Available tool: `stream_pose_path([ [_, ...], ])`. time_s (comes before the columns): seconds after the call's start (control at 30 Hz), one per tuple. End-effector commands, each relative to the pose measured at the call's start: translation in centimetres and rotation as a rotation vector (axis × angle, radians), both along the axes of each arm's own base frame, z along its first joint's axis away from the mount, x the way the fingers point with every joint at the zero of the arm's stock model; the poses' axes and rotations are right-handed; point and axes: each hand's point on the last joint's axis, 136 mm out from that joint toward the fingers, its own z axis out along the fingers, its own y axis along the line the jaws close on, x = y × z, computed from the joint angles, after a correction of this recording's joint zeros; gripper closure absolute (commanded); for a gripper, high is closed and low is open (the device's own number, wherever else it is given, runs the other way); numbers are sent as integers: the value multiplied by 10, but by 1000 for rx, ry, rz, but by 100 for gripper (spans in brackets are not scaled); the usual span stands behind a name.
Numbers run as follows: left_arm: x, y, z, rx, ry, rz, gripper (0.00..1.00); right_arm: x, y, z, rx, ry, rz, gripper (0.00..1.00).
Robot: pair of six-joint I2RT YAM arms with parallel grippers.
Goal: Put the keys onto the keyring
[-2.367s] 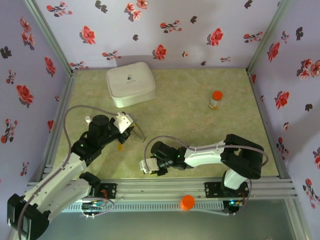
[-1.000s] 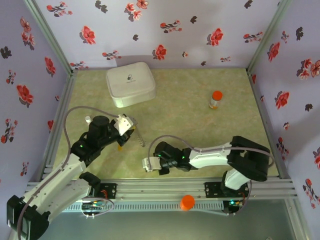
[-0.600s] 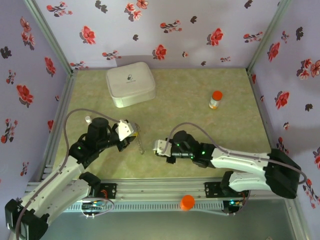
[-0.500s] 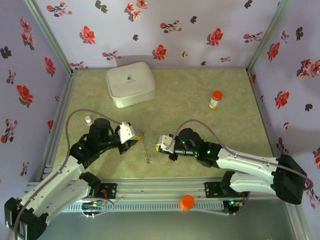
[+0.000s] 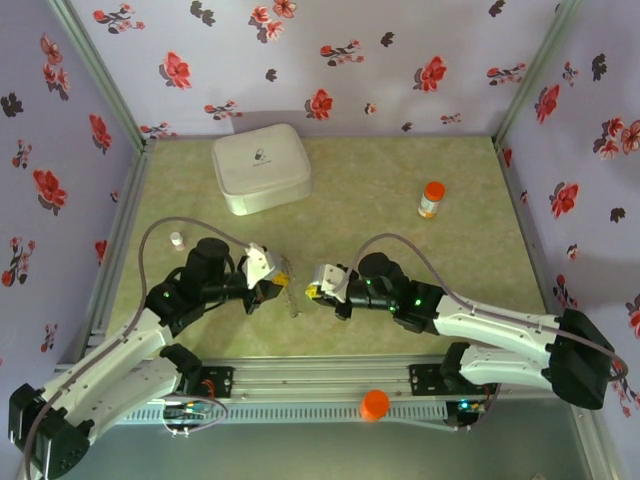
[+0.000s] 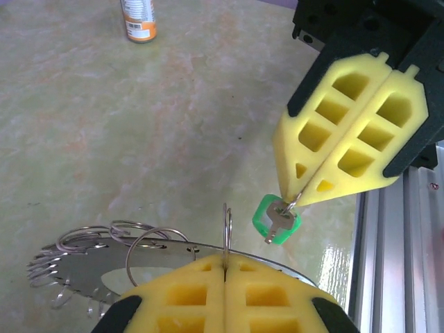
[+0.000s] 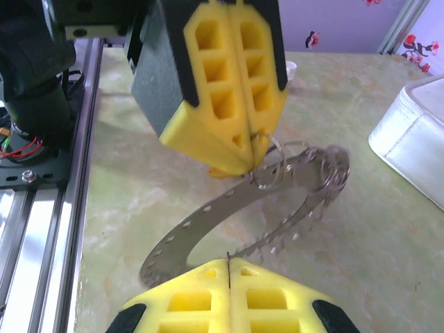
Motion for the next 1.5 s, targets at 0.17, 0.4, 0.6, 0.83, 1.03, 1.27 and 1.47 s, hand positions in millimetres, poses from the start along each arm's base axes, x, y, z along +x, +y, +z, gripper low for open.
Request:
stream_pose_path([
  [0.17,-1,-9,-6,0,10,-7,100,7,14,29,111,18,-13,100],
  [0.4,0,-11,-9,3,9,-7,100,7,17,30,125,27,-5,100],
  [0.6,-1,-12,-7,0,-7,-15,100,13,19,31,132,29,-32,100],
  [0.83,-2,-13,-5,-4,-17,-26,100,21,21,29,125,29,-70,100],
  [1.03,-5,-13,-6,-1,-35,-43,100,33,16,28,108,23,-148,100],
  [1.27,-3,-11,-6,19,-86,-33,100,38,12,27,129,82,-206,100],
  [1.47,1,-8,-2,36,-165,-18,100,41,10,25,162,136,-251,100],
])
